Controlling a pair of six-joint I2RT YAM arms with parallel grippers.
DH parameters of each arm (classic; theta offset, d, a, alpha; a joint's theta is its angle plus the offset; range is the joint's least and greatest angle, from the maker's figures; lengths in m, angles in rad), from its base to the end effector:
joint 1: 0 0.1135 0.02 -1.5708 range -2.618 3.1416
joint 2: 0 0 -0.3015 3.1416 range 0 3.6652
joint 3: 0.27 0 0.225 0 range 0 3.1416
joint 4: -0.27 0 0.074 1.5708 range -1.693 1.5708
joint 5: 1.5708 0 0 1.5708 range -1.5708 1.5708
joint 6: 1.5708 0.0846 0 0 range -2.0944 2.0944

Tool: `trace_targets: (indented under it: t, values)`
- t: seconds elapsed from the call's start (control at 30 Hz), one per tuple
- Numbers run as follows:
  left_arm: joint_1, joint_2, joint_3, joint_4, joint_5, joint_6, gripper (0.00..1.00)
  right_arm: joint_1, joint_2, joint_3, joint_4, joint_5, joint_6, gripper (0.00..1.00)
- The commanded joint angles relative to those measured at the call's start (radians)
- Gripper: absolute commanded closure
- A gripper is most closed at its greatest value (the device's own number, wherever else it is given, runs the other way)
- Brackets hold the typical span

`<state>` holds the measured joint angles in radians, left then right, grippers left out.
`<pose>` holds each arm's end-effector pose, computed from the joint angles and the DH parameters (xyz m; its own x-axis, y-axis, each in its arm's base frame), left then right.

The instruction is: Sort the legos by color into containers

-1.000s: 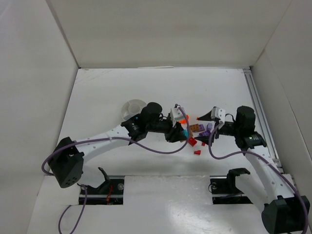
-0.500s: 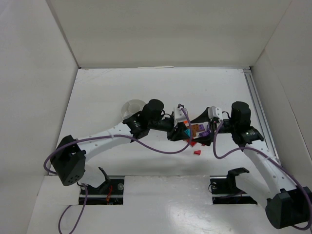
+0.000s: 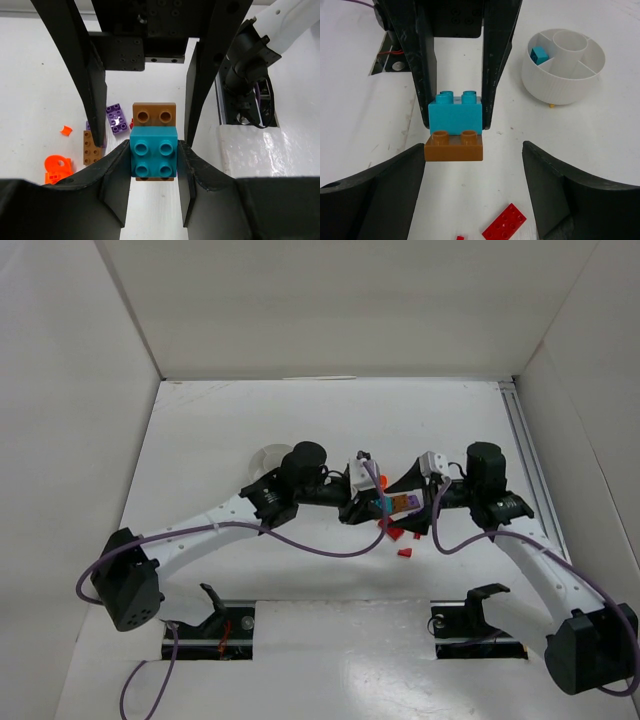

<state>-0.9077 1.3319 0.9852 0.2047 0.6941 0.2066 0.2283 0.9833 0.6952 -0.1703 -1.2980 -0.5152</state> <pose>0.1486 -0.2781 0.3695 0.1190 0.1038 -0.9875 0.9923 -0.0483 0.1145 0.1419 0.1166 0.3175 0.0694 -0.1201 -0.9903 -0.9974 0.0090 -0.0710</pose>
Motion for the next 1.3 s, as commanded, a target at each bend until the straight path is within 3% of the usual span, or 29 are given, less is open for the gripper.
trace_targets:
  t: [0.0,0.3,0.53,1.13,1.27]
  values:
    - [0.001,-0.042,0.024,0.032,-0.007,0.028,1.0,0.023,0.0,0.041,0.038,-0.043,-0.008,0.18]
    - [0.001,-0.033,0.033,0.022,-0.007,0.037,1.0,0.054,-0.018,0.095,0.038,-0.024,0.001,0.17]
    - [0.001,-0.063,0.024,0.032,-0.016,0.037,1.0,0.063,0.001,0.095,0.038,0.005,0.011,0.27]
    - [0.001,-0.082,0.004,0.033,-0.039,0.028,1.0,0.091,0.012,0.115,0.038,0.025,0.02,0.26]
    - [0.001,-0.091,0.004,0.033,-0.048,0.028,1.0,0.1,0.021,0.115,0.038,0.025,0.02,0.34]
